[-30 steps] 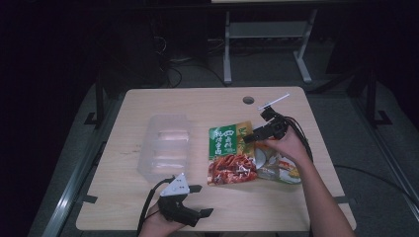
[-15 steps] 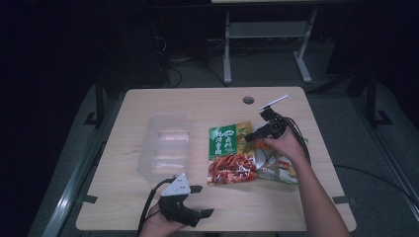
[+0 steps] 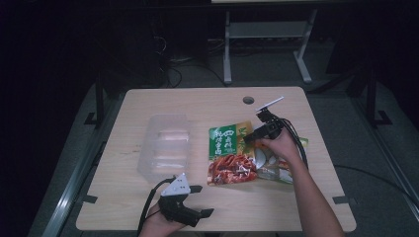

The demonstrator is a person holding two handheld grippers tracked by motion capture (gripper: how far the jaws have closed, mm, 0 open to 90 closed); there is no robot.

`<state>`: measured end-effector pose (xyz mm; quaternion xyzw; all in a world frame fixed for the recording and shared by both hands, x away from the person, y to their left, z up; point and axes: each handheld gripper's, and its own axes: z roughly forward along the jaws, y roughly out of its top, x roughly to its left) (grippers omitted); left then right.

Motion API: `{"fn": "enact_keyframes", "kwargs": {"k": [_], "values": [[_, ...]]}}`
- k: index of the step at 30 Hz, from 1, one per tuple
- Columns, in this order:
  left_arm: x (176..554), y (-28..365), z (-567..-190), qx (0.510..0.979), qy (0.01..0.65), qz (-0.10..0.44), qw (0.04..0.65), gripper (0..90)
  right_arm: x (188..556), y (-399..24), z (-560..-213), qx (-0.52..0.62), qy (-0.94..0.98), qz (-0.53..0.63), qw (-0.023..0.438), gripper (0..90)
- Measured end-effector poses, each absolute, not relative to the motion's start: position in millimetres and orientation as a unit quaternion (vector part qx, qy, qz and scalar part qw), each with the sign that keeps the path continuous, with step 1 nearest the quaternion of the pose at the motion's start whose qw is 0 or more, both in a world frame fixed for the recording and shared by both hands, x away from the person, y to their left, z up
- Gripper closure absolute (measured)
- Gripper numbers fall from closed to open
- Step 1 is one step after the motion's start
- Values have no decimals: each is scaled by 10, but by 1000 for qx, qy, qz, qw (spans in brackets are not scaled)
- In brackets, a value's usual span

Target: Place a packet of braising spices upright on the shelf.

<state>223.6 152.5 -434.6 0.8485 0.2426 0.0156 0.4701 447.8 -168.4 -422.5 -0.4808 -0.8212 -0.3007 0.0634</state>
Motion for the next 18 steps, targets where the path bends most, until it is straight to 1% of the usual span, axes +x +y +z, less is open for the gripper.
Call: {"fn": "enact_keyframes", "kwargs": {"k": [4,5,7,8,9,10,11,12,13,14,18], "values": [[2240,1524,-4349,849,242,15,469,178,4476,-1634,-4256,-477,-827,-291,58,514],[2241,1525,-4350,850,243,16,468,178,4476,-1634,-4256,-477,-827,-291,58,514],[2248,1531,-4352,848,245,15,470,178,4479,-1606,-4276,-478,-828,-287,62,554],[2248,1531,-4352,848,245,15,470,178,4479,-1606,-4276,-478,-828,-287,62,554],[2248,1533,-4350,848,245,15,469,178,4480,-1604,-4275,-478,-828,-287,60,585],[2251,1535,-4349,848,246,15,470,178,4480,-1604,-4266,-479,-826,-291,63,656],[2251,1535,-4349,848,246,15,470,178,4480,-1604,-4266,-479,-826,-291,63,656],[2253,1534,-4350,848,245,16,469,178,4480,-1606,-4257,-480,-824,-293,66,728],[2253,1534,-4350,848,245,16,469,178,4480,-1606,-4255,-483,-823,-293,67,756],[2251,1530,-4352,847,246,15,470,178,4480,-1606,-4255,-483,-823,-293,67,756],[2249,1516,-4358,847,248,13,470,178,4475,-1624,-4250,-485,-818,-300,80,859]]}}
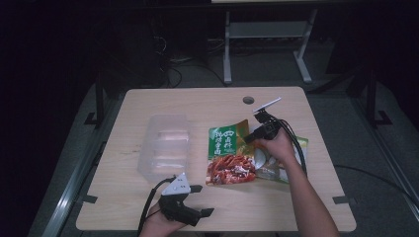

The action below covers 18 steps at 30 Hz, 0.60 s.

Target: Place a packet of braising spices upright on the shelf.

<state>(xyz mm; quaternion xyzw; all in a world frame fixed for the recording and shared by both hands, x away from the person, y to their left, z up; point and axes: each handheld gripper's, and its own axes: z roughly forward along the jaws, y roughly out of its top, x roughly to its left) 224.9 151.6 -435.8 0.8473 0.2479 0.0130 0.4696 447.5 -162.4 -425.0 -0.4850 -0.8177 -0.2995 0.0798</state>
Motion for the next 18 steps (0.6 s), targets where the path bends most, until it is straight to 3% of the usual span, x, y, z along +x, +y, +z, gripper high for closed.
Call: {"fn": "enact_keyframes", "kwargs": {"k": [8,18], "values": [[2295,1473,-4362,843,253,7,474,182,4421,-1683,-4229,-481,-806,-333,93,900],[2379,1366,-4288,834,260,12,487,194,4231,-1707,-3989,-444,-812,-373,69,900]]}}
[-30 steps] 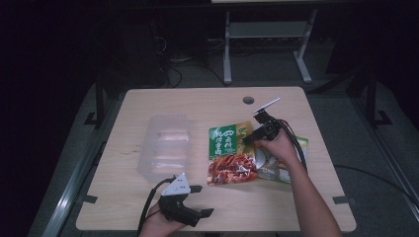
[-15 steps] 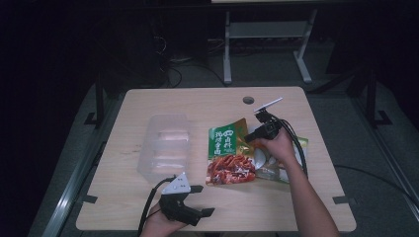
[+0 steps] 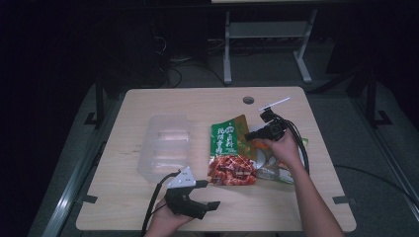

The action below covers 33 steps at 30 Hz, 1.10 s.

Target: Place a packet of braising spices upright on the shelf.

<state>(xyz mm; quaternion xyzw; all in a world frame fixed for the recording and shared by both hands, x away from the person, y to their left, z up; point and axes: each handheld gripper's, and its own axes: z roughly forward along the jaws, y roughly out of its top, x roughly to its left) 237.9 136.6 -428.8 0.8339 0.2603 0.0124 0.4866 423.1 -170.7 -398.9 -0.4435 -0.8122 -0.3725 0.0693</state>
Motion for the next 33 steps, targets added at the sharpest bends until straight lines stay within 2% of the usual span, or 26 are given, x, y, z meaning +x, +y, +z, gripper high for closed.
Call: {"fn": "enact_keyframes", "kwargs": {"k": [6,13,22,27,31,33], "values": [[2507,1292,-4273,827,276,25,489,192,4078,-1744,-3783,-418,-817,-394,46,900],[2725,1125,-4320,814,297,12,500,193,3886,-1851,-3561,-394,-817,-420,25,900],[3041,947,-4388,798,328,31,505,193,3665,-1991,-3388,-364,-819,-444,4,900],[3201,864,-4455,787,351,13,508,197,3580,-2051,-3337,-348,-820,-454,-5,900],[3348,822,-4519,773,372,-31,513,257,3547,-2094,-3334,-342,-819,-461,-7,900],[3411,802,-4542,774,370,-46,512,333,3541,-2119,-3353,-340,-819,-462,-6,900]]}}
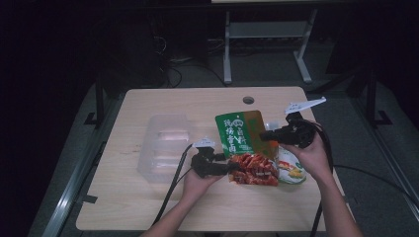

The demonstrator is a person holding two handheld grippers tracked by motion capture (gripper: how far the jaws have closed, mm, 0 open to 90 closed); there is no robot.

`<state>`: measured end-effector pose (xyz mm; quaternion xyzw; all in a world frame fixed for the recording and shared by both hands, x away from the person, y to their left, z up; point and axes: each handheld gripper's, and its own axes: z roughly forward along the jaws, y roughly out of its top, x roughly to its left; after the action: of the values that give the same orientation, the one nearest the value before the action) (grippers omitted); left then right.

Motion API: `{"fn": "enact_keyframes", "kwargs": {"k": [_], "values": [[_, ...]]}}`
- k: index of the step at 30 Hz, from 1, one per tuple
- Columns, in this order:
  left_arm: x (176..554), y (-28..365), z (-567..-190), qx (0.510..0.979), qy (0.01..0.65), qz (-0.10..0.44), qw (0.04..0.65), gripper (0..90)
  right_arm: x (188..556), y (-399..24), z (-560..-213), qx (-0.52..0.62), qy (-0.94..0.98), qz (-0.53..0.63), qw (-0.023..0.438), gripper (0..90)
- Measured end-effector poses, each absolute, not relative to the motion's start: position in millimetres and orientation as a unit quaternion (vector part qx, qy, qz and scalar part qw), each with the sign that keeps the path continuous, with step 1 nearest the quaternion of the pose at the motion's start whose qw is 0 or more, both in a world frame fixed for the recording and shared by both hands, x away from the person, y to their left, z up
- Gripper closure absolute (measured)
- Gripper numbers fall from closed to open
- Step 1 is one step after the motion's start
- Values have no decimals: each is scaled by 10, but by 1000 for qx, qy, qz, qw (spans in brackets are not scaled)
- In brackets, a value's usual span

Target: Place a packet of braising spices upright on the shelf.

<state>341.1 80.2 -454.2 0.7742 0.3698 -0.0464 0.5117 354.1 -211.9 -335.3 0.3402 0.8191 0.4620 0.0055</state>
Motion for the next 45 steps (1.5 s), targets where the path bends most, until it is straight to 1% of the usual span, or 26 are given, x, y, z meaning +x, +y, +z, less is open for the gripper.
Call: {"fn": "enact_keyframes", "kwargs": {"k": [2,4,5,9,13,17,21,24,35,38,41,45], "values": [[3480,810,-4576,759,381,-77,523,409,3539,-2145,-3374,340,818,464,3,900],[3518,823,-4588,753,381,-82,530,502,3540,-2165,-3393,339,817,466,1,900],[3527,820,-4585,746,385,-89,536,562,3537,-2172,-3400,341,815,468,-1,900],[3528,837,-4560,753,371,-77,538,733,3541,-2186,-3429,344,817,463,1,900],[3504,837,-4540,755,365,-72,539,835,3554,-2203,-3449,349,816,461,2,900],[3430,828,-4494,761,360,-52,538,867,3555,-2204,-3448,356,815,458,4,900],[3383,844,-4484,765,352,-32,538,877,3572,-2229,-3472,365,815,450,0,895],[3361,856,-4498,765,353,-29,538,881,3578,-2230,-3507,370,815,446,1,889],[3305,867,-4504,775,342,-17,532,886,3650,-2107,-3794,381,821,424,-38,794],[3292,864,-4506,783,336,-11,523,886,3660,-2034,-3864,376,828,414,-38,810],[3290,891,-4522,781,341,-16,523,885,3677,-2003,-3901,376,831,408,-45,876],[3248,929,-4510,782,337,-11,525,858,3670,-2002,-3905,373,827,417,-58,888]]}}
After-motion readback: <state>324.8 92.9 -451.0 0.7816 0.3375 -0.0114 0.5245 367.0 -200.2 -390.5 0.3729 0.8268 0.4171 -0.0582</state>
